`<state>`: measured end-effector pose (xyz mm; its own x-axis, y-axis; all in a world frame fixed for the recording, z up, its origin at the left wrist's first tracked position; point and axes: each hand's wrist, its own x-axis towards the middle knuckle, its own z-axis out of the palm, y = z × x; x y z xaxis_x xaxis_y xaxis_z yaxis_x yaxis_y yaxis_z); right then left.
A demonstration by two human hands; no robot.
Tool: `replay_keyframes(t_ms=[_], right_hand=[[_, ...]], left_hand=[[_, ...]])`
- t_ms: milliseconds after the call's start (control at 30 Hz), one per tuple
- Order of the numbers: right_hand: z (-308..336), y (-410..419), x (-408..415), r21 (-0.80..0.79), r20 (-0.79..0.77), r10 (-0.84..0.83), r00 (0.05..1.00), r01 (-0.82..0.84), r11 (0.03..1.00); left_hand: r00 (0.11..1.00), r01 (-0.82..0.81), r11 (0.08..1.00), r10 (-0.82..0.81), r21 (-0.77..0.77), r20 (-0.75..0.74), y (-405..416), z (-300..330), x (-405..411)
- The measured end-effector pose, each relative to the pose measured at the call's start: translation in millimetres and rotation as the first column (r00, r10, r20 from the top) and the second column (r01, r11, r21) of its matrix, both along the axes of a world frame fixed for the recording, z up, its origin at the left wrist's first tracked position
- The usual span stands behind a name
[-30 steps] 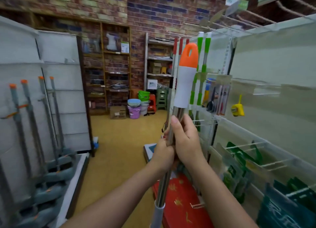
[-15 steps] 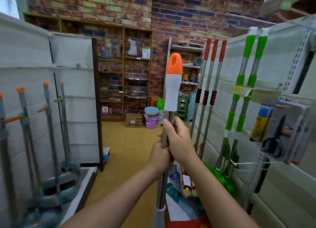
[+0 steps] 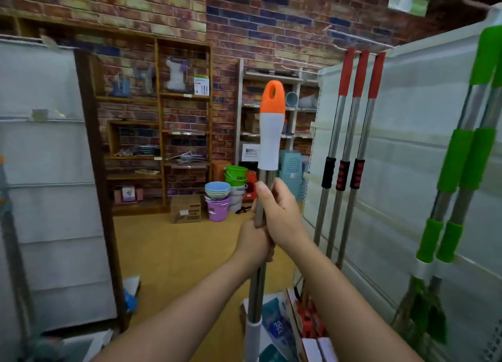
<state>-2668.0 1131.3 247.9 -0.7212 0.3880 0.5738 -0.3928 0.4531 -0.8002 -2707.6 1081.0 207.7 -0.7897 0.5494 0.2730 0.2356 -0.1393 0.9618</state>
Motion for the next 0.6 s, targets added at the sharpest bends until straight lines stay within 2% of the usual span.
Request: replay_keyframes(t_ms=[233,400,600], right_hand=[[15,72,-146,-0.034,-0.07,-0.057,0.996,0.054,0.998],[32,134,-244,-0.037,-0.078,-0.069,0.995,0.066,0.997],[51,194,-353,-0.01,-0.097,-0.159,0.983,0.158,0.987]], left_hand=[[1.0,-0.009,1.0,0.01,0.019,-0.027,80,17,-147],[1.0,-0.007,0.999,0.007,-0.032,-0.011,139,37,-245],[0.996,0.04,0.998,-0.044,-0.053,-0.08,197,59,-350]])
